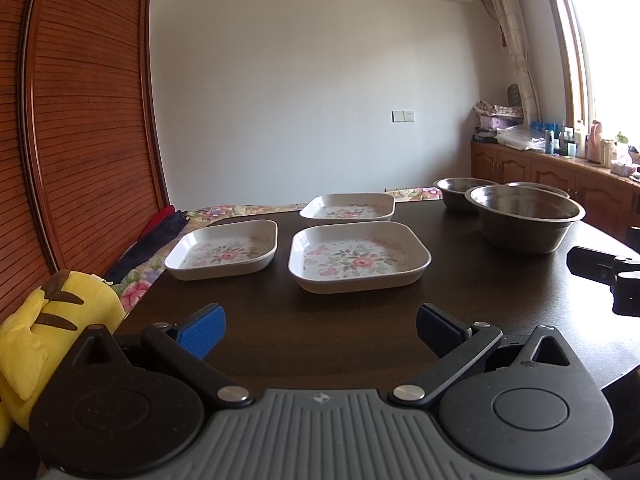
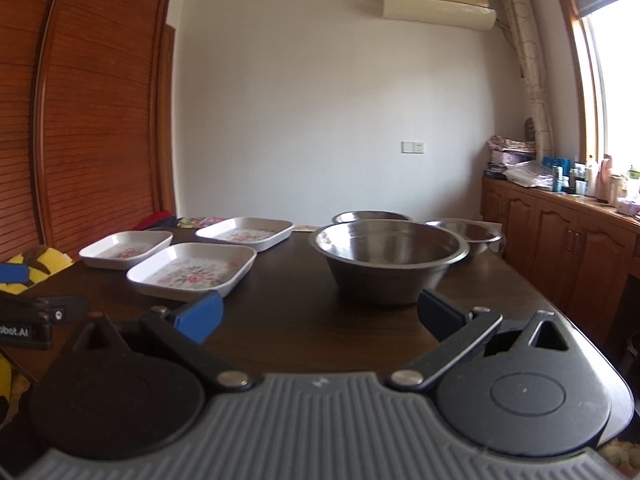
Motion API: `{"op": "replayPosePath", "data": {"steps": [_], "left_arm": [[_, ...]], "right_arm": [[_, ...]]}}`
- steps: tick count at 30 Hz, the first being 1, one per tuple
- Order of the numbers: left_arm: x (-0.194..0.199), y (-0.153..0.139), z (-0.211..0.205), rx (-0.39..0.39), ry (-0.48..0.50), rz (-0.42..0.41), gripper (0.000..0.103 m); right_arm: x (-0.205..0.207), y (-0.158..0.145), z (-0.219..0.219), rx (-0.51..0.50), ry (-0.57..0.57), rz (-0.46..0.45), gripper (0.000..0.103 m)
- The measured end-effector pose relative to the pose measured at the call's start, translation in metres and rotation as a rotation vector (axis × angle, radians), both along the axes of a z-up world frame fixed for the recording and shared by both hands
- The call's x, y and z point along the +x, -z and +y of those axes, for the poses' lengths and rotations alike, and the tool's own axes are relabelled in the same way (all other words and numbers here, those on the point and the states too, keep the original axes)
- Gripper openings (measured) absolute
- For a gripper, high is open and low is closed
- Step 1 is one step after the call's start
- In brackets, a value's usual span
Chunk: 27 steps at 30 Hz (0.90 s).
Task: Organize plates and bowls
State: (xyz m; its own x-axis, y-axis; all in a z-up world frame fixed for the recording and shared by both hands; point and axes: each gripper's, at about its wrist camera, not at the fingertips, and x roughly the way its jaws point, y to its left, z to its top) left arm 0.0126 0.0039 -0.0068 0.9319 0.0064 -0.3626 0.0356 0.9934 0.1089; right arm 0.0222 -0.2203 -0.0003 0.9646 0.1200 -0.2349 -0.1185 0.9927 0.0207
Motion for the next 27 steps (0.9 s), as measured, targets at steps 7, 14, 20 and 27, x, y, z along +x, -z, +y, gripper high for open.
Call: {"op": "replayPosePath", "data": {"steps": [7,14,20,27], "left_arm": [[0.017,-0.007,0.005,0.033,0.005,0.005,0.103],[0.034,-0.013,0.013,0.033,0.022,0.024,0.103],[0.047,-0.022,0.02,0.038,0.027,0.024,0.103],[0.07,-0.025,0.031,0.024,0.033,0.065,0.103]], "right_arm": [[0.023,-0.01,0.009,-0.007,-0.079,0.009,0.103],[0.04,-0.019,0.019,-0.014,-0.145,0.011,0.103],[0.056,-0.023,0.028,-0.03,-0.191,0.028,0.103],[0.079,-0.026,0.034,-0.033,-0.245,0.068,0.103]]}}
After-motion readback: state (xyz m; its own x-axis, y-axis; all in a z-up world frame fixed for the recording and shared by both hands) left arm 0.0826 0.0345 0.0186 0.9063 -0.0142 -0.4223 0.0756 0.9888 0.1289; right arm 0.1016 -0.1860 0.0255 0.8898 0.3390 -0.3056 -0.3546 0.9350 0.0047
